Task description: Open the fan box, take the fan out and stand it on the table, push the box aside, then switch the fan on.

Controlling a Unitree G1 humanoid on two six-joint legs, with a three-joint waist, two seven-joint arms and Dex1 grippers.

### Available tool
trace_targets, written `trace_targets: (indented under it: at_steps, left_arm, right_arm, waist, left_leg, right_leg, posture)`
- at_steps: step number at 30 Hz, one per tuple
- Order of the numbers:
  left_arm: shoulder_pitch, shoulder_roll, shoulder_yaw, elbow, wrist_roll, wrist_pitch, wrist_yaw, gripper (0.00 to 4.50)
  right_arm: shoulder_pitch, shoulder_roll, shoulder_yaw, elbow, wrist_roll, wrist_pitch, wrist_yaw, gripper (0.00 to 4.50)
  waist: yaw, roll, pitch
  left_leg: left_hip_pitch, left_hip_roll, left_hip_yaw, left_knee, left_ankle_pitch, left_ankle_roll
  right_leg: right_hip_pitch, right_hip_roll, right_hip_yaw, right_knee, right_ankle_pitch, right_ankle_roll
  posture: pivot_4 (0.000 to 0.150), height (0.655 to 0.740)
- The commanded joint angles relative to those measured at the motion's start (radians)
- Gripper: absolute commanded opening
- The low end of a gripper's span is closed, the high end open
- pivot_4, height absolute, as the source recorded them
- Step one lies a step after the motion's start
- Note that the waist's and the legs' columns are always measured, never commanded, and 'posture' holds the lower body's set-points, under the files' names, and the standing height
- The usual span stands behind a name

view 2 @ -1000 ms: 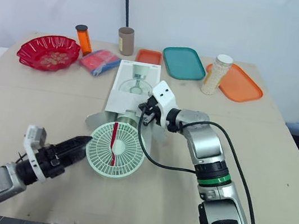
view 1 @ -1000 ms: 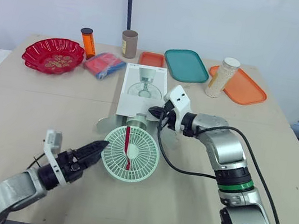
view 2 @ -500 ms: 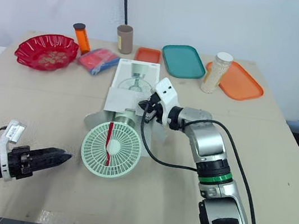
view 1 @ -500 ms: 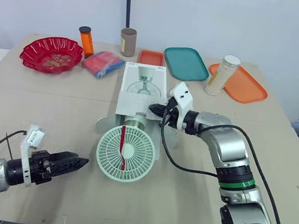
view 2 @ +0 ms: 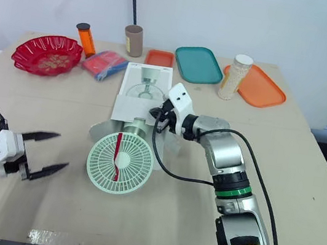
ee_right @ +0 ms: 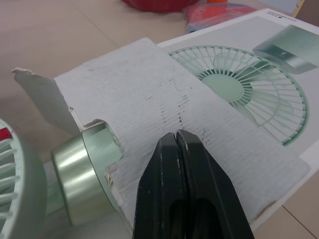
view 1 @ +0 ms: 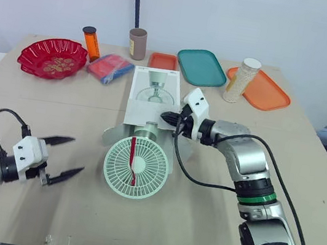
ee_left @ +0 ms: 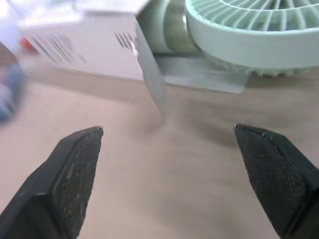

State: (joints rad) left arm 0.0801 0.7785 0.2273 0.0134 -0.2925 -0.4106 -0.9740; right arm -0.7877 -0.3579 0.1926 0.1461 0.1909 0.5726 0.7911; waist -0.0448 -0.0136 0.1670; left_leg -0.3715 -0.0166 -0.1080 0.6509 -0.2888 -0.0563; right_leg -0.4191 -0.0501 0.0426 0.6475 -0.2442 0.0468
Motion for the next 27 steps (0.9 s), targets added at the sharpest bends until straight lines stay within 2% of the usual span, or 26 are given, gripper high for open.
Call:
trace_targets:
  at_steps: [1,4,6,9,13,14,18,21,24,27]
  left_arm:
    - [-0.024,-0.003,0.005,0.135,0.253,-0.48,0.054,4.47]
    - [-0.038,-0.003,0.008,0.168,0.271,-0.537,0.069,4.47]
    - [-0.07,-0.012,0.018,0.212,0.313,-0.641,0.094,4.47]
    - [-0.148,-0.032,0.056,0.329,0.475,-0.922,0.171,4.47]
    - [-0.223,-0.069,0.108,0.434,0.584,-1.167,0.196,4.47]
    - [-0.235,-0.08,0.128,0.41,0.656,-1.194,0.226,4.47]
    - [-0.293,-0.127,0.14,0.432,0.752,-1.204,0.311,4.47]
    - [-0.333,-0.139,0.106,0.419,0.885,-1.204,0.414,4.47]
    - [-0.365,-0.119,0.104,0.401,1.13,-1.204,0.646,4.47]
    - [-0.394,-0.102,0.098,0.421,1.312,-1.204,0.825,4.47]
  right_arm:
    - [-0.032,0.002,-0.007,0.016,-0.003,-0.034,0.013,0.0]
    - [-0.037,0.006,-0.006,0.024,-0.004,-0.042,0.014,0.0]
    - [-0.042,0.008,-0.006,0.036,-0.005,-0.049,0.016,0.0]
    - [-0.052,0.01,-0.005,0.058,-0.009,-0.064,0.021,0.0]
    - [-0.059,0.003,-0.01,0.063,-0.006,-0.074,0.036,0.0]
    - [-0.056,-0.003,-0.017,0.046,0.007,-0.073,0.052,0.0]
    - [0.007,-0.059,-0.034,-0.094,0.071,-0.086,0.152,0.0]
    - [0.105,-0.142,-0.056,-0.234,0.116,-0.103,0.239,0.0]
    - [0.201,-0.225,-0.102,-0.368,0.194,-0.1,0.305,0.0]
    - [0.256,-0.283,-0.156,-0.454,0.263,-0.066,0.324,0.0]
  waist:
    - [0.0,0.0,0.0]
    - [-0.002,0.0,0.0]
    - [-0.002,0.0,0.0]
    - [-0.002,0.0,0.0]
    - [-0.002,0.0,0.0]
    - [-0.002,0.0,0.0]
    - [-0.002,0.0,0.0]
    - [0.005,-0.001,-0.001]
    - [0.005,-0.001,-0.001]
    - [0.002,-0.001,-0.001]
  left_leg:
    - [0.0,0.0,0.0,0.0,0.0,0.0]
    - [0.0,0.0,0.001,0.0,0.0,0.001]
    - [0.0,0.001,0.004,0.0,-0.001,0.001]
    - [0.0,0.002,0.005,0.0,-0.001,0.001]
    - [0.0,0.002,0.006,0.001,-0.001,0.001]
    - [0.0,0.002,0.006,0.001,-0.001,0.001]
    - [0.0,0.003,0.008,0.001,-0.001,0.002]
    - [0.0,0.003,0.008,0.002,-0.002,0.003]
    - [-0.001,0.002,0.007,0.004,-0.002,0.004]
    - [0.0,0.002,0.008,0.004,-0.002,0.004]
  right_leg:
    - [0.0,0.0,0.0,0.0,0.0,0.0]
    - [-0.001,0.0,0.0,0.0,0.0,0.0]
    - [-0.003,0.0,0.001,0.001,0.0,0.0]
    - [-0.004,0.0,0.0,0.002,0.002,0.0]
    - [-0.004,0.0,0.0,0.002,0.003,0.0]
    - [-0.004,0.0,0.0,0.002,0.003,0.0]
    - [-0.005,0.0,-0.001,0.003,0.003,0.0]
    - [-0.005,0.0,-0.001,0.003,0.003,0.0]
    - [-0.004,0.0,-0.002,0.003,0.004,0.002]
    - [-0.004,0.0,-0.002,0.004,0.004,0.002]
  posture:
    - [0.15,0.74]
    - [0.15,0.74]
    - [0.15,0.74]
    - [0.15,0.74]
    - [0.15,0.74]
    - [0.15,0.74]
    - [0.15,0.74]
    - [0.15,0.74]
    - [0.15,0.74]
    - [0.15,0.74]
